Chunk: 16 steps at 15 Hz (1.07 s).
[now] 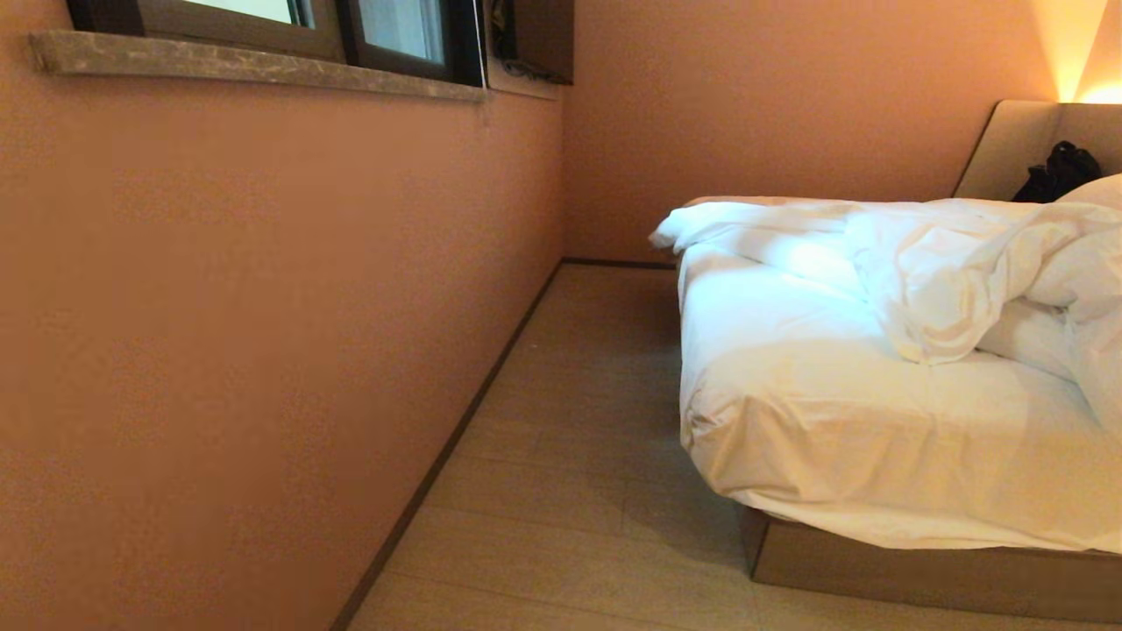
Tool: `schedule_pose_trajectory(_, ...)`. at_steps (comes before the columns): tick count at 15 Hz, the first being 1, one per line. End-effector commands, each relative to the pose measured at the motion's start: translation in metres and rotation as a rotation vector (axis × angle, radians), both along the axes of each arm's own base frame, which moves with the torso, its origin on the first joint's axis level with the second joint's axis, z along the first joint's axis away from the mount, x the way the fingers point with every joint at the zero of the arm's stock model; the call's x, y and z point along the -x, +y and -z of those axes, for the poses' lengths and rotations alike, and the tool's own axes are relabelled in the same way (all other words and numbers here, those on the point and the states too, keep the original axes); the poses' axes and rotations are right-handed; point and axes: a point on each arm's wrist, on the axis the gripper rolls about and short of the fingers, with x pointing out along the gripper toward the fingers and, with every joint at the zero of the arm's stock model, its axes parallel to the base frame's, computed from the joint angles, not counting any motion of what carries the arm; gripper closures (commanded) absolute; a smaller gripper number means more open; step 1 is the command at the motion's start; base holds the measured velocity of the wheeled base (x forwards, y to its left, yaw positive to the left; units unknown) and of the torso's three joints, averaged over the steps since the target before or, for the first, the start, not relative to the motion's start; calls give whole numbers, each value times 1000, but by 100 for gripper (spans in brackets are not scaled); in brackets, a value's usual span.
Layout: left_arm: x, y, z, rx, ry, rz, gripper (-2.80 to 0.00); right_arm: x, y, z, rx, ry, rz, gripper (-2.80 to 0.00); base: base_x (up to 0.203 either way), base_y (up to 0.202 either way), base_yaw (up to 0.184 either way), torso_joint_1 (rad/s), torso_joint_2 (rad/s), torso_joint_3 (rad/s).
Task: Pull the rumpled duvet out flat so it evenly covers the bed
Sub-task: Hold the folded corner of the quilt
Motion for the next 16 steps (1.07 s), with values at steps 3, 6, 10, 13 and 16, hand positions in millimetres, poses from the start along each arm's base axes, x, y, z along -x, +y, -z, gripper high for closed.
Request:
schedule_pose_trajectory(3,0,0,0,2,-1,0,0,0,0,0,-5,1,3,0,0,0,0,0,0,0)
schedule_pose_trajectory(6,0,0,0,2,-1,-1,0,0,0,0,-28,0,3,0,0,0,0,0,0,0)
schedule_pose_trajectory(10,0,0,0,3,0,0,0,0,0,0,-28,0,3,0,0,0,0,0,0,0)
schedule_pose_trajectory(13,0,0,0,3,0,0,0,0,0,0,-28,0,3,0,0,0,0,0,0,0)
schedule_pose_trajectory(16,0,0,0,3,-1,-1,0,0,0,0,-28,0,3,0,0,0,0,0,0,0)
